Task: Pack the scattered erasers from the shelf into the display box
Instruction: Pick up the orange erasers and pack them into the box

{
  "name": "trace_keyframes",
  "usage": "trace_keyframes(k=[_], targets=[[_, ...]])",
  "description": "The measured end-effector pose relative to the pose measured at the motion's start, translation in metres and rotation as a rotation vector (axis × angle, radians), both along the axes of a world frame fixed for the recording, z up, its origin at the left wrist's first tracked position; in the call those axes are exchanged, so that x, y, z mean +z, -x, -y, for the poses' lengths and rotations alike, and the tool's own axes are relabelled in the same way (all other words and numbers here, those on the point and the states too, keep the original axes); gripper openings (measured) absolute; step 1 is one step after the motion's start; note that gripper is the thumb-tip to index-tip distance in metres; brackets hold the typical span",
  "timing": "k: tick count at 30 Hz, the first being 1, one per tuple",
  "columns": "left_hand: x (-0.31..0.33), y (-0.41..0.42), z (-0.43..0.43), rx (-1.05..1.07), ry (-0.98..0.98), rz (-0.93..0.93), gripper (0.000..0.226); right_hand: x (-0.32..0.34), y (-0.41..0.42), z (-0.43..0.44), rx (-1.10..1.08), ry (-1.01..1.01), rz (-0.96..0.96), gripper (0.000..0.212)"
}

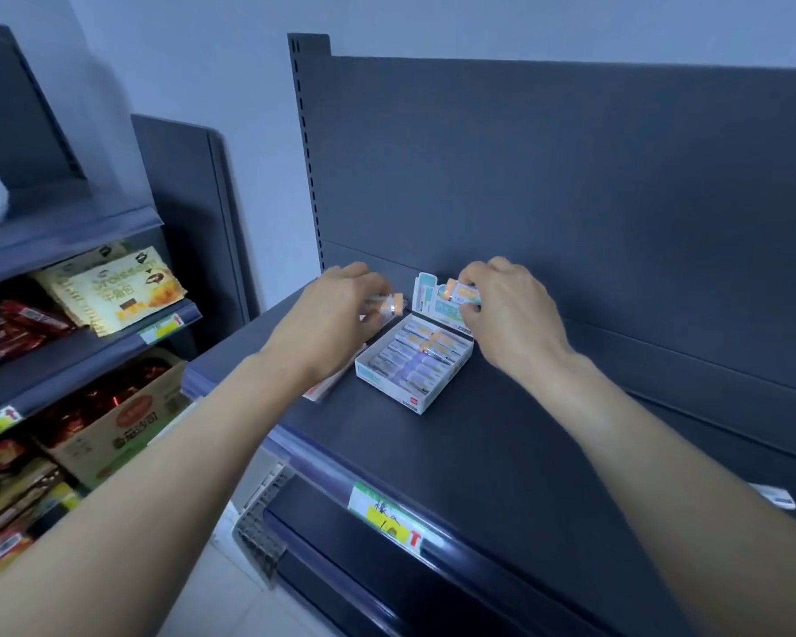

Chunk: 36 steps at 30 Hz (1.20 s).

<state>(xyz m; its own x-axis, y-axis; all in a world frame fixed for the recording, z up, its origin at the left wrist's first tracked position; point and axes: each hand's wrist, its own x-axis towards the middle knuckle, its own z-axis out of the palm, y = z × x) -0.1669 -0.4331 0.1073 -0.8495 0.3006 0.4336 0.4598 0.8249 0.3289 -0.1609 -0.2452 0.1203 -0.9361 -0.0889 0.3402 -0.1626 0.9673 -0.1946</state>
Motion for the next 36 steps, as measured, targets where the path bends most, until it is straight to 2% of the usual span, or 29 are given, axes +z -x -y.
trace_keyframes(k=[8,15,21,26,30,34,36], targets=[[-0.037,0.072,-0.006,-0.151,0.086,0.193,0.019,-0.02,0.037,0.003,-0.031,-0.009,0.106,0.021],[-0.07,0.126,-0.008,-0.324,0.169,0.291,0.024,-0.047,0.06,0.022,-0.177,-0.011,0.213,0.022],[-0.094,0.158,-0.008,-0.482,0.264,0.297,0.028,-0.072,0.073,0.044,-0.315,-0.028,0.36,0.026],[-0.111,0.175,-0.006,-0.58,0.384,0.301,0.03,-0.084,0.078,0.057,-0.395,-0.085,0.404,0.034],[-0.115,0.181,-0.007,-0.608,0.394,0.232,0.028,-0.087,0.083,0.064,-0.408,-0.078,0.449,0.038],[-0.114,0.184,-0.007,-0.621,0.4,0.223,0.023,-0.091,0.088,0.067,-0.421,-0.082,0.511,0.025],[-0.114,0.185,-0.007,-0.62,0.418,0.22,0.021,-0.095,0.09,0.068,-0.43,-0.065,0.528,0.025]])
